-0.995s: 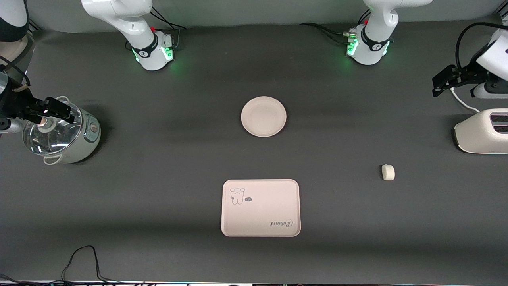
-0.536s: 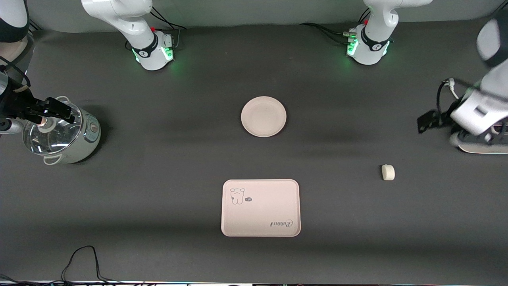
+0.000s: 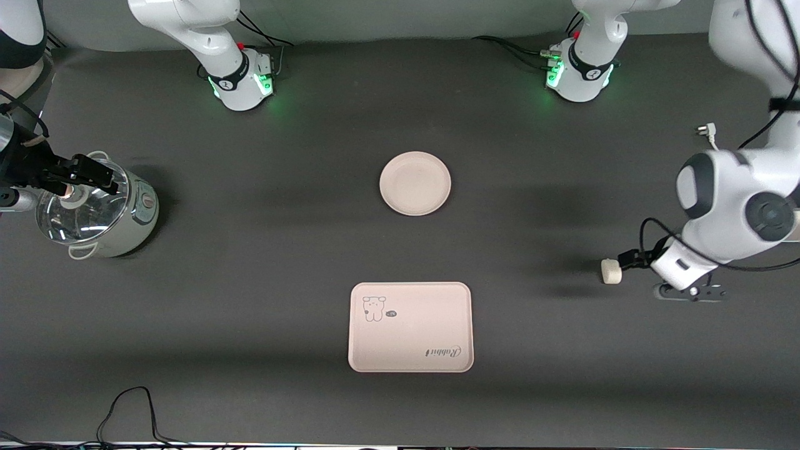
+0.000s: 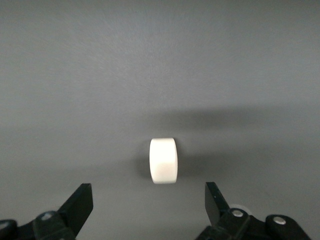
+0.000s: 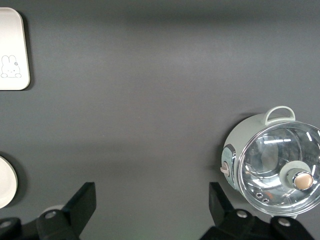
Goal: Place bun in plate and plate on tray
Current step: 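Close the left gripper on the white bun and lift it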
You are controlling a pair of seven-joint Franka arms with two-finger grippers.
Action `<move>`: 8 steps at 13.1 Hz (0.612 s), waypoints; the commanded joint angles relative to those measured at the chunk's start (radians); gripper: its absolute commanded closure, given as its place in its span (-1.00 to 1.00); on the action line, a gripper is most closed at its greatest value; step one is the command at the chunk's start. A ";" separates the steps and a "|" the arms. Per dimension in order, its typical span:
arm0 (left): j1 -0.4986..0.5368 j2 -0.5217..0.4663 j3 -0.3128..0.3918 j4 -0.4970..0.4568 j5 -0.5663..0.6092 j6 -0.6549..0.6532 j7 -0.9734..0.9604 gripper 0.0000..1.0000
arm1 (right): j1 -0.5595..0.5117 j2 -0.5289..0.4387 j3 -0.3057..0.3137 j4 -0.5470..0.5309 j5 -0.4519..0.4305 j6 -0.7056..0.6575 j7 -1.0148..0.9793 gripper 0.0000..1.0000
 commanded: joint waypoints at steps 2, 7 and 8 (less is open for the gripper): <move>0.006 0.104 -0.002 -0.037 0.002 0.168 0.015 -1.00 | -0.008 0.002 0.007 0.012 -0.011 -0.013 -0.014 -1.00; 0.004 0.120 -0.002 -0.050 0.002 0.173 0.010 0.11 | -0.009 0.004 0.008 0.012 -0.011 -0.013 -0.015 -1.00; 0.004 0.120 -0.002 -0.050 0.002 0.165 0.007 0.33 | -0.009 0.004 0.007 0.012 -0.011 -0.013 -0.015 -1.00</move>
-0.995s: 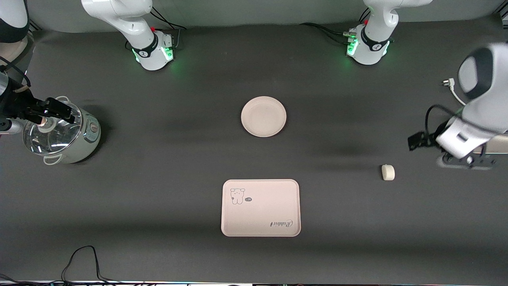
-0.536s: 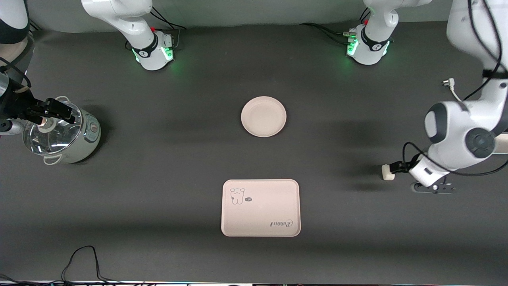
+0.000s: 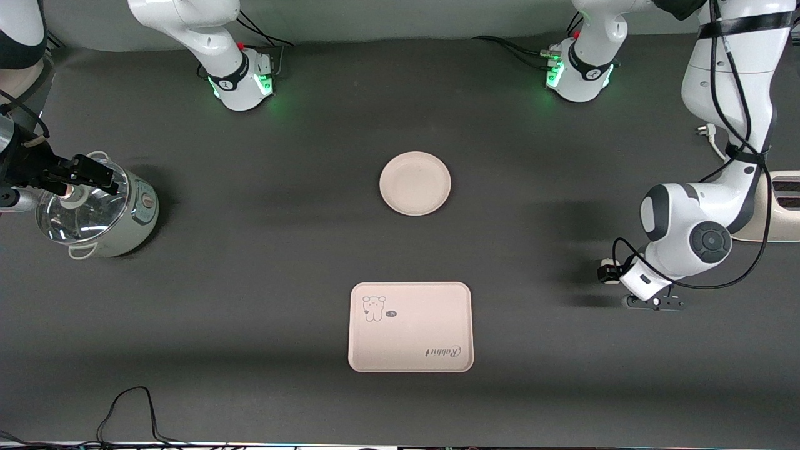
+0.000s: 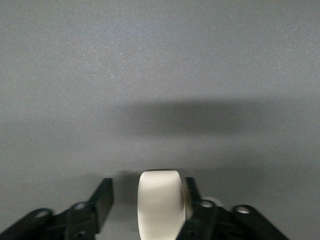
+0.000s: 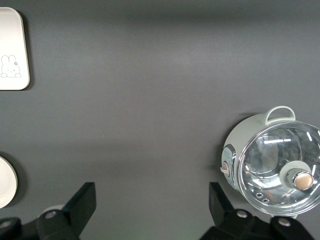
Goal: Place bun in plate and plate on tray
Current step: 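Close the left gripper on the white bun and lift it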
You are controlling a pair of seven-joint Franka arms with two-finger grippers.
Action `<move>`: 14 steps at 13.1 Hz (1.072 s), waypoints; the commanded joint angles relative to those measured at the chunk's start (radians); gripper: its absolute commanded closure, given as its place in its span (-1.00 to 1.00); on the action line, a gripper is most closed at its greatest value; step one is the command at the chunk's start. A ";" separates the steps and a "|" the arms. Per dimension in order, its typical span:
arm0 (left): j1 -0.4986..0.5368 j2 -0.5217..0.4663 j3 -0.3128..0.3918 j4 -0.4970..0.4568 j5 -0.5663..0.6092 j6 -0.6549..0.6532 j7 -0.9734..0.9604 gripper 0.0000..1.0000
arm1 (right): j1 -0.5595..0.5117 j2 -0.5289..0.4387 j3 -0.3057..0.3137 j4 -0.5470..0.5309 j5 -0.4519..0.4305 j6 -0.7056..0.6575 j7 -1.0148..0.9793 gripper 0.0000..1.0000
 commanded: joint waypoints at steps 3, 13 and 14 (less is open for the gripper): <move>0.003 -0.030 -0.002 -0.031 0.002 -0.017 0.007 0.56 | -0.009 0.003 0.007 0.011 -0.011 -0.013 -0.015 -1.00; -0.224 -0.307 -0.023 0.012 -0.023 -0.439 -0.348 0.58 | -0.009 0.003 0.007 0.011 -0.011 -0.013 -0.017 -1.00; -0.276 -0.326 -0.028 0.012 -0.059 -0.451 -0.411 0.58 | -0.009 0.003 0.007 0.011 -0.011 -0.013 -0.017 -1.00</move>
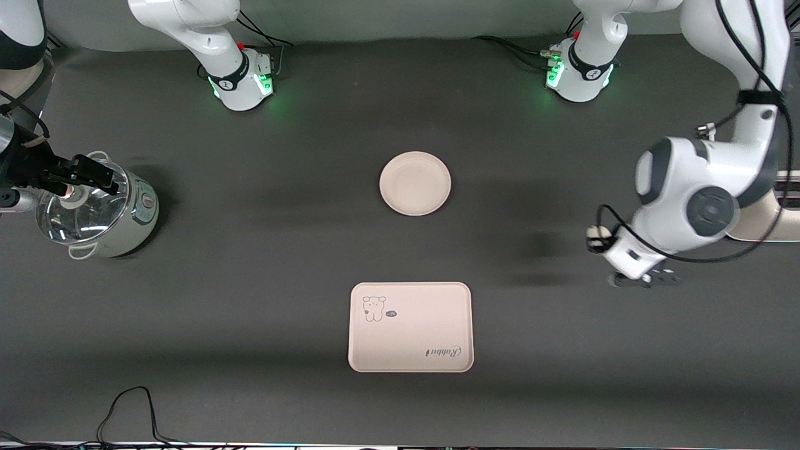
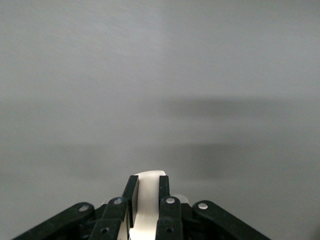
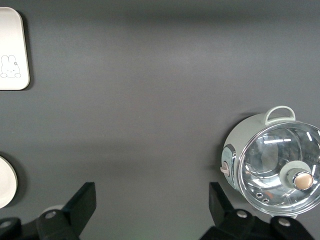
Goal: Place bun in plate and plate on tray
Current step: 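Carry the bun with the left gripper over the white plate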
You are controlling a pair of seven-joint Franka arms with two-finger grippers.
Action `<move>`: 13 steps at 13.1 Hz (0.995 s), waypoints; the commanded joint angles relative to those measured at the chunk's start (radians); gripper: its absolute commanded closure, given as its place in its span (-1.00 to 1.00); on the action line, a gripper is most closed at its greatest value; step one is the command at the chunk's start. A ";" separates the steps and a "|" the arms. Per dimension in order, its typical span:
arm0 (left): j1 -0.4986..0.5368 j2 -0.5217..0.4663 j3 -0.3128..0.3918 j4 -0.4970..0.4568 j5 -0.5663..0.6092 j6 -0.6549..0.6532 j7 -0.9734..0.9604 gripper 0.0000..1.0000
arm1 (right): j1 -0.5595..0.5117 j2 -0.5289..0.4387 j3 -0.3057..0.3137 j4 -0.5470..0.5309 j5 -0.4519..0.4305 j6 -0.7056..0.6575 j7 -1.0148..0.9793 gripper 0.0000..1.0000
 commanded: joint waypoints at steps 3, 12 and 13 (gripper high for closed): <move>-0.210 -0.065 -0.044 -0.002 -0.100 -0.039 -0.304 0.58 | -0.009 0.003 0.005 0.010 -0.010 -0.013 -0.019 -1.00; -0.433 0.158 -0.269 0.012 -0.089 0.263 -0.786 0.56 | -0.011 0.003 0.005 0.010 -0.010 -0.013 -0.019 -1.00; -0.451 0.201 -0.268 0.011 -0.078 0.324 -0.806 0.56 | -0.011 0.003 0.005 0.005 -0.010 -0.013 -0.019 -1.00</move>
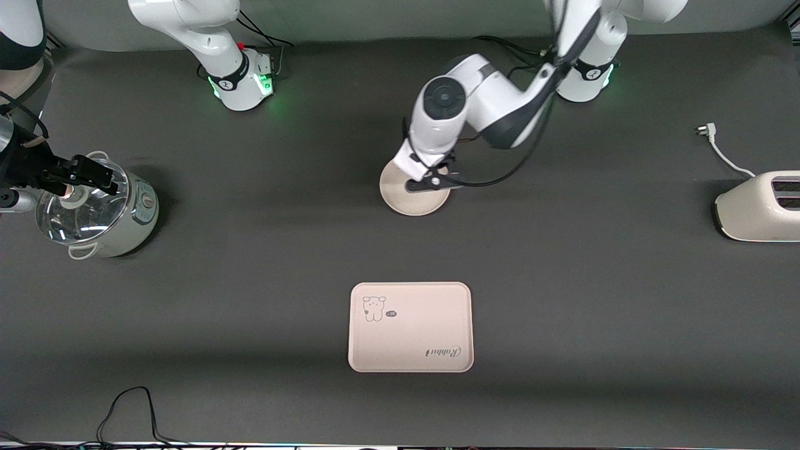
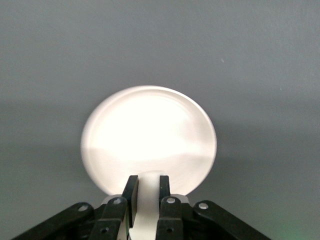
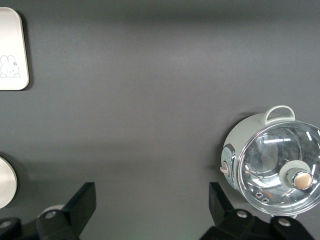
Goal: Place bun in plate and plate on tray
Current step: 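Carry the bun with the left gripper over the white plate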
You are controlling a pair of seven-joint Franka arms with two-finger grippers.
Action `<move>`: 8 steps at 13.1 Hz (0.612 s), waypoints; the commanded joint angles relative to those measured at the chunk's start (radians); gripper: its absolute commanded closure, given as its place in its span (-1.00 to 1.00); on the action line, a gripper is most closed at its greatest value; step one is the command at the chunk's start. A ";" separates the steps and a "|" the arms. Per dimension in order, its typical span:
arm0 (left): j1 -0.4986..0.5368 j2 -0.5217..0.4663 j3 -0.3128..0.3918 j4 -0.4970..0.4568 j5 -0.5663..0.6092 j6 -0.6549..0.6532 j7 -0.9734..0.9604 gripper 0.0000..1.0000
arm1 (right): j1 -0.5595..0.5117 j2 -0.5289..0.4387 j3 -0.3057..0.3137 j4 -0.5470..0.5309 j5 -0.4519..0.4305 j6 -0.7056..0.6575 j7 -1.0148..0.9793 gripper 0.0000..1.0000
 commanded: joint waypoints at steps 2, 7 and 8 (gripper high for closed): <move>-0.059 0.154 0.012 0.013 0.082 0.154 -0.116 0.56 | -0.009 0.000 0.006 0.006 -0.010 -0.013 -0.019 -1.00; -0.062 0.205 0.014 0.013 0.172 0.162 -0.155 0.49 | -0.012 0.003 0.005 0.006 -0.010 -0.013 -0.020 -1.00; -0.062 0.208 0.014 0.015 0.176 0.162 -0.155 -0.15 | -0.012 0.003 0.005 0.006 -0.010 -0.013 -0.020 -1.00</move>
